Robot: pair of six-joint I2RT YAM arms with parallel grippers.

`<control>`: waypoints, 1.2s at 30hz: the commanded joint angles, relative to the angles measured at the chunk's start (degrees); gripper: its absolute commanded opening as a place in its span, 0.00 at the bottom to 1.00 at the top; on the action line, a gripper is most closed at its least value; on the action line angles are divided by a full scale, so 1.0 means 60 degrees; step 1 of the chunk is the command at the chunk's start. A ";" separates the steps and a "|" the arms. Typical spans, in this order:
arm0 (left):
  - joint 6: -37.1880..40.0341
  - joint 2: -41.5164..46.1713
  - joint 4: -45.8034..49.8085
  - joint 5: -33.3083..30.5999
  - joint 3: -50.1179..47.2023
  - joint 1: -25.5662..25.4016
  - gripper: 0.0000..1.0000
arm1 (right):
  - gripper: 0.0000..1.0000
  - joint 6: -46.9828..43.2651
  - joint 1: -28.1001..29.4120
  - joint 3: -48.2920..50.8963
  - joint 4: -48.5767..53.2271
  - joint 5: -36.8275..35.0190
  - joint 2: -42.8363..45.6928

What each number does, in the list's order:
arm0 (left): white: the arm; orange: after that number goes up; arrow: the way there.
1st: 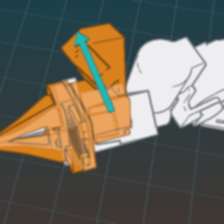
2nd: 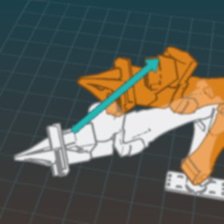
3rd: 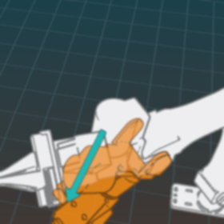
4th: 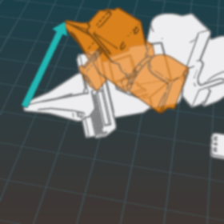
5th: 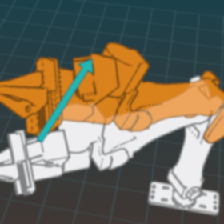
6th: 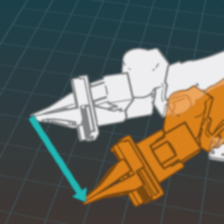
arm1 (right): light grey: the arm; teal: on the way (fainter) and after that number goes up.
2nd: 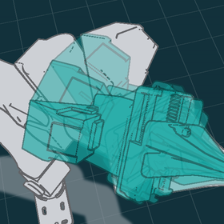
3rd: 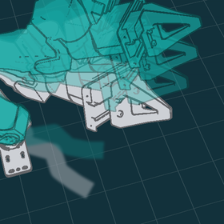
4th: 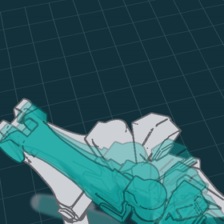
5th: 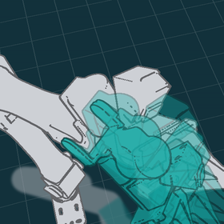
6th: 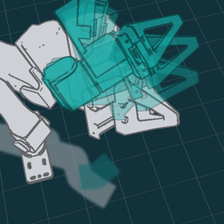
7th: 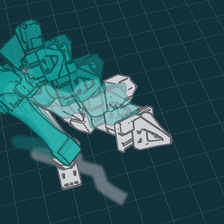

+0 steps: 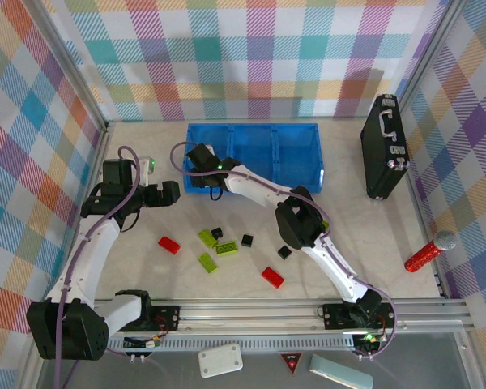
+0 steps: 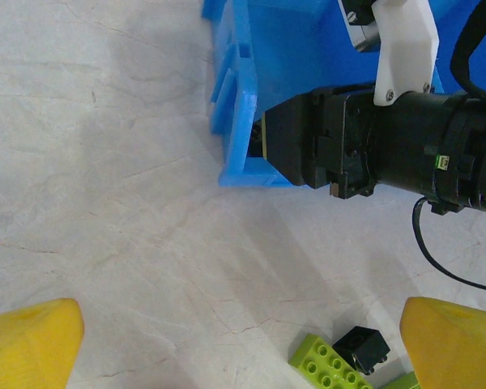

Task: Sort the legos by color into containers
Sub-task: Place the lego in the container, then pick up the lego from the bottom-center of the table.

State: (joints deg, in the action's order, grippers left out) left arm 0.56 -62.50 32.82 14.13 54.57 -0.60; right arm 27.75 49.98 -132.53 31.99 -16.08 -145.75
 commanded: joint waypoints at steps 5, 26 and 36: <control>-0.0159 0.0016 -0.0195 0.0293 -0.0098 0.0166 1.00 | 0.47 -0.0318 0.0152 -0.0181 0.0642 0.0158 0.1045; -0.0093 -0.0002 -0.0079 0.0198 -0.0056 0.0247 0.99 | 0.47 -0.0519 0.0251 0.3629 0.2018 0.1888 0.4265; -0.0053 -0.0007 0.0005 0.0077 -0.0027 0.0247 0.99 | 0.47 0.0071 0.0855 0.6370 0.1992 0.1731 0.6002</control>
State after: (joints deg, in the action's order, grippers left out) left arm 0.23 -62.52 32.73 14.92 54.57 0.16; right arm 26.44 53.58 -96.51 42.72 -5.72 -112.62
